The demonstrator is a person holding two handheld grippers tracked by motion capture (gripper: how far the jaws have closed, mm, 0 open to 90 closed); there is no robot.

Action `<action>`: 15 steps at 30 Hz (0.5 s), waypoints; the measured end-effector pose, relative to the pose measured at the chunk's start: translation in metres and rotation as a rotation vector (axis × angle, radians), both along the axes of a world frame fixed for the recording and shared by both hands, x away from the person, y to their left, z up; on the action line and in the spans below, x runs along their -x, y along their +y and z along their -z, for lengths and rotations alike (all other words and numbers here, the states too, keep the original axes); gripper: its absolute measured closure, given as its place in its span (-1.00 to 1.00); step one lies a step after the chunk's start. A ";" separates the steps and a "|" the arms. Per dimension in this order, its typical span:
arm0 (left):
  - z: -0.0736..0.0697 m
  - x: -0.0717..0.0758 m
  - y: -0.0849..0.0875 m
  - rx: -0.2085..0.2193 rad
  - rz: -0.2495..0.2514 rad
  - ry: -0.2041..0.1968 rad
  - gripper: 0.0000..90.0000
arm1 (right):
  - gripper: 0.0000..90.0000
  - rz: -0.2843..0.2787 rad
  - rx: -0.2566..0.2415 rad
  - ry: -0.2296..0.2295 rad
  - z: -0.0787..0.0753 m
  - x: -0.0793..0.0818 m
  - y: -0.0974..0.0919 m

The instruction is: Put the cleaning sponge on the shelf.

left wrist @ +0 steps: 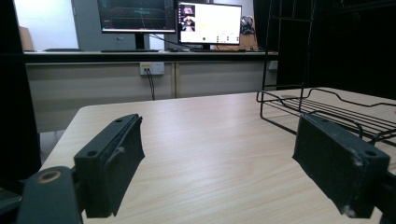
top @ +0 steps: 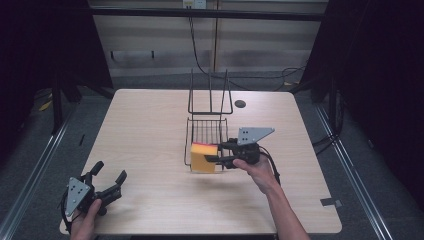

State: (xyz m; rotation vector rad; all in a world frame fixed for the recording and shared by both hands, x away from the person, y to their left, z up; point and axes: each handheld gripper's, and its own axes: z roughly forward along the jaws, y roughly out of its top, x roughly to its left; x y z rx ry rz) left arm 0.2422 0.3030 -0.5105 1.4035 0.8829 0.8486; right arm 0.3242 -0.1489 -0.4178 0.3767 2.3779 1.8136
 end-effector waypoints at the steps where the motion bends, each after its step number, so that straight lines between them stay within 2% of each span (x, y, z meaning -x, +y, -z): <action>1: 0.000 0.000 0.000 0.000 0.000 0.000 -0.65 | 0.36 -0.001 0.003 0.000 0.000 -0.001 0.000; 7: 0.000 0.000 0.000 0.002 0.000 -0.001 -0.65 | 0.36 0.010 0.001 -0.010 -0.007 -0.013 -0.002; 15: 0.000 0.000 0.000 0.007 0.005 -0.001 -0.65 | 0.35 0.016 0.017 0.011 -0.001 -0.027 -0.003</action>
